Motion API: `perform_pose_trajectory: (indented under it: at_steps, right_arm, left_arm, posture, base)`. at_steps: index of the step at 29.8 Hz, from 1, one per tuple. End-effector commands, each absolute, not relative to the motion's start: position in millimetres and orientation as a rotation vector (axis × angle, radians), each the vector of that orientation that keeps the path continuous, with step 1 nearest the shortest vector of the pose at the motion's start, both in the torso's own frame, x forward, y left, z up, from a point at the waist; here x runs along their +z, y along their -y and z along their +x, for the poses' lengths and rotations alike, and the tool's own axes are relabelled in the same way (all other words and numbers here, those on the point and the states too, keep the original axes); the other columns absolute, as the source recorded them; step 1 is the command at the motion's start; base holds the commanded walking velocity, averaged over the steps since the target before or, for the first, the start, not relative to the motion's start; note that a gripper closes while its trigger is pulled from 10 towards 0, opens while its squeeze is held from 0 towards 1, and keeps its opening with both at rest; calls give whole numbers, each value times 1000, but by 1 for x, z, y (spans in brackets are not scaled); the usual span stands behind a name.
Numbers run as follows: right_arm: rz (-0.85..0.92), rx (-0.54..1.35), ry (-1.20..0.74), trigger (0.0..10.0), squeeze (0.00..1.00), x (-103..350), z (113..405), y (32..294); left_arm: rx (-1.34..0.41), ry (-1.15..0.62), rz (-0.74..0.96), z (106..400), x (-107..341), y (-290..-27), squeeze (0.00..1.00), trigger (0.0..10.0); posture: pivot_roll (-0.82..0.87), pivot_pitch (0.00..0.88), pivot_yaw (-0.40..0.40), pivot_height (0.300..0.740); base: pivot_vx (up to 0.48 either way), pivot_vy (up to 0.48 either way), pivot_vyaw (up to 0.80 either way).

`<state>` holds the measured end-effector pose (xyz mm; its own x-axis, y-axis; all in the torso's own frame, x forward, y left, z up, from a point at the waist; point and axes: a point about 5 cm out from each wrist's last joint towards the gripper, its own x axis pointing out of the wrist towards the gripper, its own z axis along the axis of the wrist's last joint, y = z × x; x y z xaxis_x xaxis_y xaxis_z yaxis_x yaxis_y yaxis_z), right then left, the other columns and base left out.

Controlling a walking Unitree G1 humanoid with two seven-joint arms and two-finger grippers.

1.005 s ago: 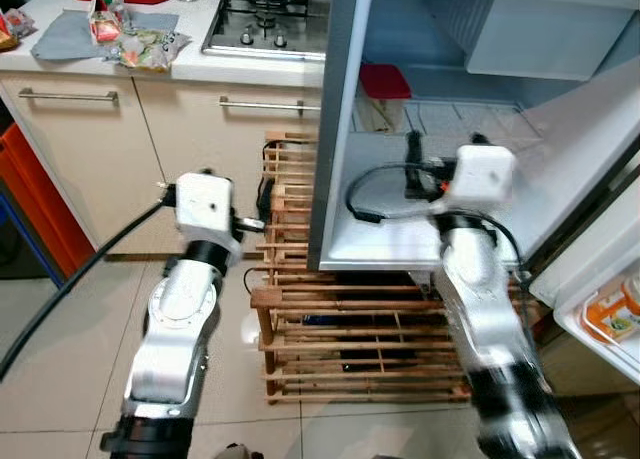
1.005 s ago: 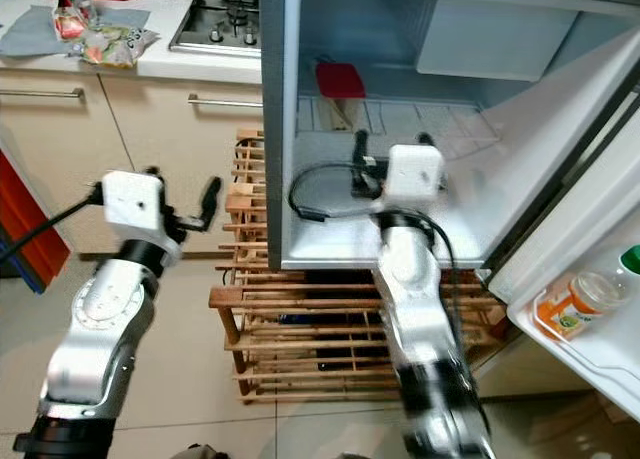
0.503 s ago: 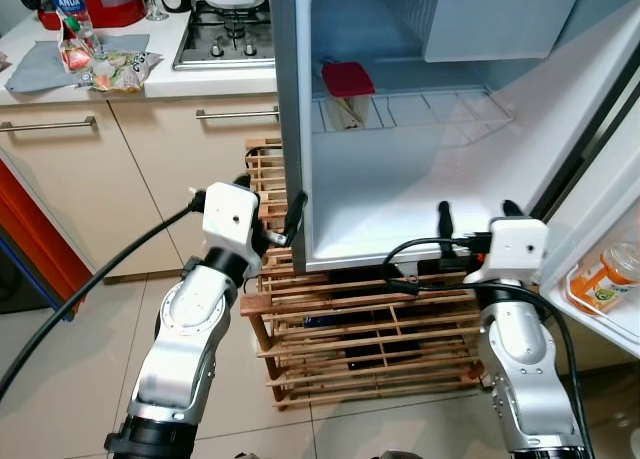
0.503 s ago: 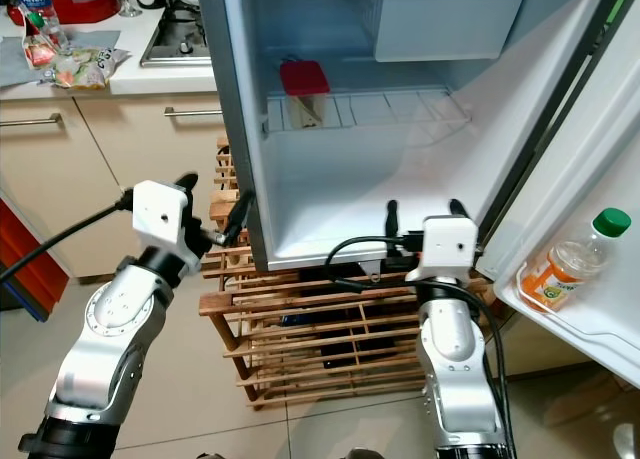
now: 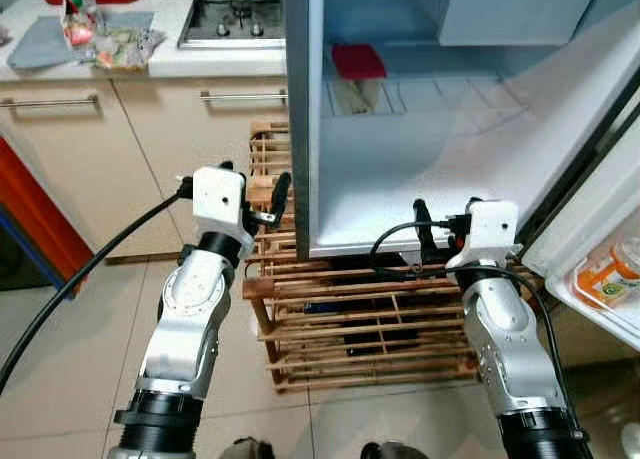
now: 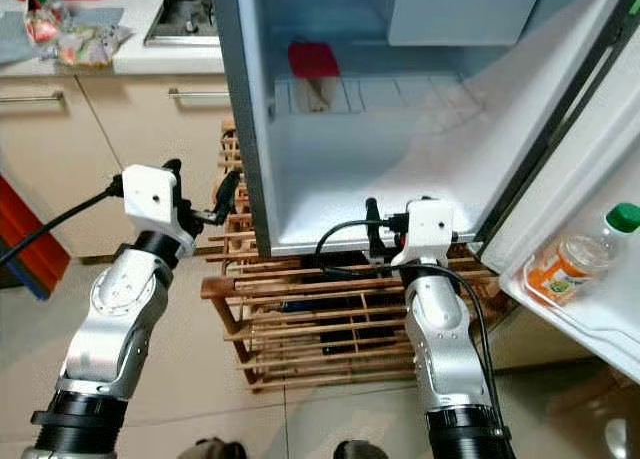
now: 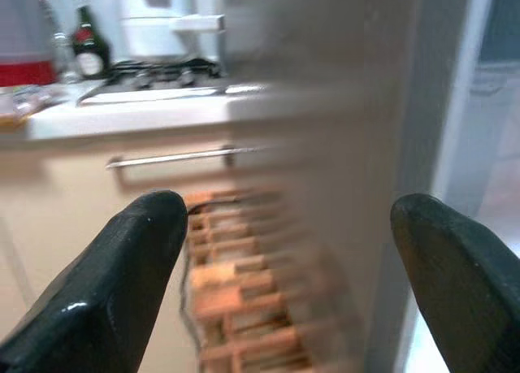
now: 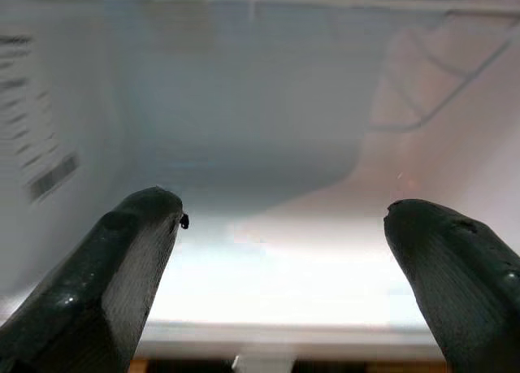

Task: Restocking fridge

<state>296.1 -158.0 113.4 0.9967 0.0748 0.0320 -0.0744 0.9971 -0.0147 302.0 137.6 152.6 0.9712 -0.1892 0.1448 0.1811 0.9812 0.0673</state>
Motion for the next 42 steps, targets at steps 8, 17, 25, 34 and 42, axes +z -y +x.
perform_pose_trajectory:
  at_steps: [8,17,25,34,42]
  right_arm:
    - [-26,80,-4,10000,0,105,293,163]
    - [-49,90,-22,10000,0,97,287,166]
    - [-81,97,-42,10000,0,93,282,173]
    - [-99,96,-108,10000,0,78,278,181]
    - [-232,146,-338,10000,0,30,250,208]
  left_arm:
    - [-185,160,47,308,154,-130,0,10000]
    - [-215,153,40,303,149,-126,0,10000]
    - [-225,158,21,308,150,-116,0,10000]
    - [-237,170,22,311,152,-113,0,10000]
    - [-221,166,10,314,151,-117,0,10000]
  posture:
    - [-171,0,26,740]
    - [-183,0,31,740]
    - [-213,0,31,740]
    - [-215,0,28,740]
    - [-205,0,32,740]
  base:
    - [-278,-164,0]
    - [0,-149,0]
    - [0,-477,0]
    - [0,-467,0]
    - [32,-455,0]
